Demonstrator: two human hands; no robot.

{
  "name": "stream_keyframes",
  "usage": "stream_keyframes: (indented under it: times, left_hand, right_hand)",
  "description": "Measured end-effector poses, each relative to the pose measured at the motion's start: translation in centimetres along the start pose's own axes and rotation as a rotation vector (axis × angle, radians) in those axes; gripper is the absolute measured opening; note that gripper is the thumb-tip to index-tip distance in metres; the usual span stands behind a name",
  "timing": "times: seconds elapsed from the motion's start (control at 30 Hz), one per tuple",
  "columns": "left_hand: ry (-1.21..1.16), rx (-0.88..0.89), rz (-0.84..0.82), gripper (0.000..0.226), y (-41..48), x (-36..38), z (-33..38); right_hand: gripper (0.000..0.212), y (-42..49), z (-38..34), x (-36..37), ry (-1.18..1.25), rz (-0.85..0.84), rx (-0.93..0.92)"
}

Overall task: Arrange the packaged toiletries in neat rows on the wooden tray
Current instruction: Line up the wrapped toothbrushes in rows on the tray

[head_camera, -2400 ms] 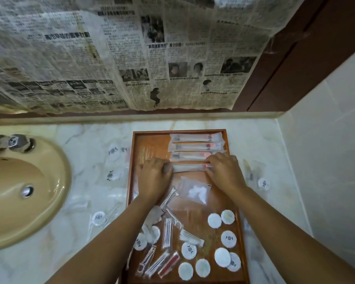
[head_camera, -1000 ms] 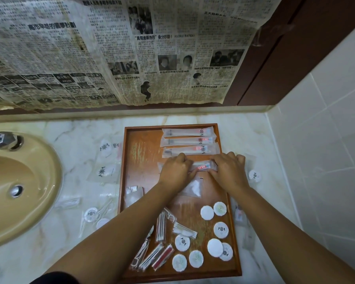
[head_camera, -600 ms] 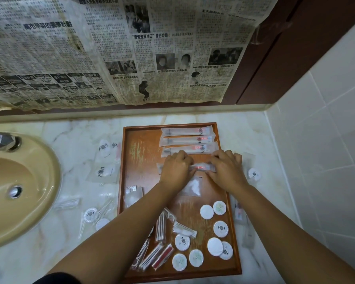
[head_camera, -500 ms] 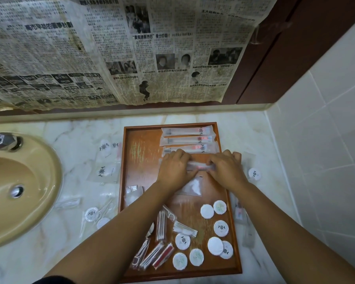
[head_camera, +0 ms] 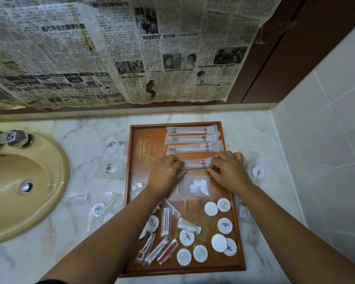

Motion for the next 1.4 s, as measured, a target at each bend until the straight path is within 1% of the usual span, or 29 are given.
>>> stream_keyframes:
  times: [0.07, 0.13, 0.23, 0.33, 0.37, 0.43, 0.5, 0.53, 0.6, 0.67, 0.77, 0.87, 0.97, 1.07, 1.3, 1.4]
  left_hand:
    - [-0.03, 0.012, 0.0, 0.023, -0.4, -0.1, 0.2]
    - [-0.068, -0.005, 0.011, 0.026, -0.5, -0.3, 0.1]
    - [-0.081, -0.064, 0.018, 0.023, -0.5, -0.1, -0.8]
    - [-0.038, -0.055, -0.001, 0.021, -0.6, 0.2, -0.6]
    - [-0.064, -0.087, -0.027, 0.023, -0.7, 0.3, -0.6]
    - [-0.122, -0.218, -0.073, 0.031, -0.9, 0.3, -1.2]
    - [-0.154, -0.265, -0.013, 0.037, -1.2, -0.3, -1.7]
    - [-0.121, -0.269, 0.032, 0.039, -1.5, -0.7, -2.0]
    - [-0.085, -0.384, 0.058, 0.043, -2.0, -1.1, -3.4]
    - [-0.055, -0.462, 0.034, 0.039, -2.0, -1.1, -4.1]
    - [-0.013, -0.492, 0.015, 0.03, -1.6, -1.2, -4.3]
    - [-0.036, -0.547, 0.006, 0.027, -1.5, -1.1, -4.7]
    - [-0.045, -0.551, 0.003, 0.023, -1.6, -1.0, -4.7]
    - [-0.006, -0.499, 0.014, 0.022, -1.6, -1.4, -4.6]
    - [0.103, -0.353, 0.007, 0.019, -1.1, -1.4, -4.3]
    - [0.096, -0.347, 0.003, 0.021, -1.0, -1.3, -4.4]
  right_hand:
    - [0.009, -0.3, -0.1, -0.2, -0.018, 0.061, 0.001]
    - [0.015, -0.7, 0.1, -0.1, -0.048, 0.105, 0.024]
    - [0.017, -1.0, 0.3, 0.3, -0.072, 0.134, 0.032]
    - [0.017, -0.9, -0.2, 1.2, -0.066, 0.122, -0.013]
    - [0.017, -1.0, -0.3, 1.6, -0.002, 0.111, -0.02]
    - [0.021, -1.2, -0.2, 2.8, 0.086, 0.064, -0.002]
    - [0.026, -1.4, -0.5, 3.4, 0.093, 0.042, -0.026]
    - [0.03, -1.4, -0.7, 3.5, 0.061, 0.043, -0.049]
    - [0.034, -1.2, -0.8, 3.1, 0.013, 0.062, -0.063]
    - [0.03, -0.9, -0.8, 2.6, -0.009, 0.093, -0.062]
    - [0.027, -0.5, -0.9, 2.5, -0.048, 0.121, -0.069]
    - [0.023, -0.3, -0.6, 2.2, -0.017, 0.166, -0.031]
    - [0.024, -0.2, -0.7, 2.0, -0.035, 0.167, -0.019]
    - [0.024, -0.3, -1.4, 1.6, -0.087, 0.177, -0.053]
    - [0.01, -0.3, -0.7, 1.1, -0.12, 0.21, -0.009]
    - [0.01, -0.5, -0.6, 1.0, -0.147, 0.227, -0.006]
Point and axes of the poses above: each hand's wrist, its own y-axis towards the middle knuckle, its own x-axis out of the palm, z = x × y, the point moved 8 cm from there along y, towards the middle knuckle, and after that the axes turned 6 degrees about y, right-handed, at the moved point
